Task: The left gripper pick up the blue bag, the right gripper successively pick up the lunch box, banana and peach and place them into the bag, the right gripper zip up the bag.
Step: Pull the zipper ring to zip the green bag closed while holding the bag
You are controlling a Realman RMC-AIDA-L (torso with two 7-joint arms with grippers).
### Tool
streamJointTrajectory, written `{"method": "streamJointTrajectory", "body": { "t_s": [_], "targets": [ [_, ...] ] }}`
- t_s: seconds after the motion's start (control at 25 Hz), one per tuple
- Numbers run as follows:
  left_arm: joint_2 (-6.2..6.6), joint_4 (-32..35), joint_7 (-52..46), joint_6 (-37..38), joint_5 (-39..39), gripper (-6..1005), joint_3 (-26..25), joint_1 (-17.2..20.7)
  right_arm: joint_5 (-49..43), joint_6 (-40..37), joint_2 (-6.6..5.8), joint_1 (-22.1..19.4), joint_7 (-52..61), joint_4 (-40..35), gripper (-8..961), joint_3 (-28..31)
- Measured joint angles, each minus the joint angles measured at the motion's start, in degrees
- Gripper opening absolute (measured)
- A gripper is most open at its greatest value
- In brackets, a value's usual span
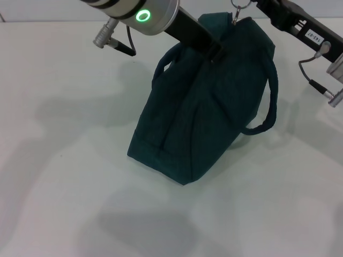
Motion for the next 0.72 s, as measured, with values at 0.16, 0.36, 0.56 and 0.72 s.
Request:
{"method": "streamJointTrajectory", "body": {
  "t_s": [0.16, 0.36, 0.56, 0.72],
  "targets": [
    [0.05, 0.23, 0.03, 0.01, -0.21, 178, -0.21, 0.01, 0.02, -0.01, 0.0, -0.05, 0.0, 0.0, 70, 0.09],
    [0.06, 0.23, 0.12, 0.01, 0.01, 144, -0.23, 0.01, 0.02, 0.0, 0.0, -0.09, 0.0, 0.0, 72, 0.09],
    [0.06, 0.24, 0.99, 0.01, 0.04, 101, -0.27, 0.0, 0.02, 0.0, 0.0, -0.09, 0.02, 0.0, 73, 0.15],
    [0.07, 0.12, 1.41, -0.02, 0.08, 85, -0.29, 0.0, 0.01, 0.0, 0.0, -0.08, 0.07, 0.01, 74, 0.22]
  ]
}}
